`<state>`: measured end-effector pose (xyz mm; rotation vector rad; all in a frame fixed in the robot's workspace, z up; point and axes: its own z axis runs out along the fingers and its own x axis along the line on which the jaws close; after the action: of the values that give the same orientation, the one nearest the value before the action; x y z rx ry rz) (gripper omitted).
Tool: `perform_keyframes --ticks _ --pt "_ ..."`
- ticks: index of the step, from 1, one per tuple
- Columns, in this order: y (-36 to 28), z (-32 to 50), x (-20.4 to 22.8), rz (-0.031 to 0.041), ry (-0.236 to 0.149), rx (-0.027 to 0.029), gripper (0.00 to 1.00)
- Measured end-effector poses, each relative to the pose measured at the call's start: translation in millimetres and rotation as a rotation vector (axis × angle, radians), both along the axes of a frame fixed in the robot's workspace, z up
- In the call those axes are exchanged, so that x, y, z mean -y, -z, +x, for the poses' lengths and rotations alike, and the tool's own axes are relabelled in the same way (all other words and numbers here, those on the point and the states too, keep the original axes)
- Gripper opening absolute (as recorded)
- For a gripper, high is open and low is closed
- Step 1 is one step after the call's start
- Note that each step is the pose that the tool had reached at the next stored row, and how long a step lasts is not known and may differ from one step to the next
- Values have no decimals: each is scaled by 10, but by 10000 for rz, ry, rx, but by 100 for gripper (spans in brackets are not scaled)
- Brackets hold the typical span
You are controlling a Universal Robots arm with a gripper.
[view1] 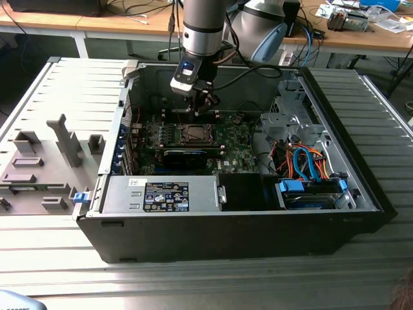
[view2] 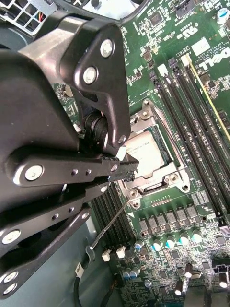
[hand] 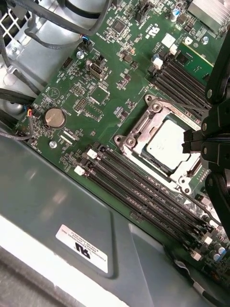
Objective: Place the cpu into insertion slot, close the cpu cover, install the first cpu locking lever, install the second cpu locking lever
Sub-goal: 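Install the first cpu locking lever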
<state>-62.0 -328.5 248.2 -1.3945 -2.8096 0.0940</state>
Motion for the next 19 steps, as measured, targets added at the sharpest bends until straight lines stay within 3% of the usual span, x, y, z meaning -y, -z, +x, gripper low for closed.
perform_keyframes --ticks 19 --pt "0 0 0 0 -551 0 11"
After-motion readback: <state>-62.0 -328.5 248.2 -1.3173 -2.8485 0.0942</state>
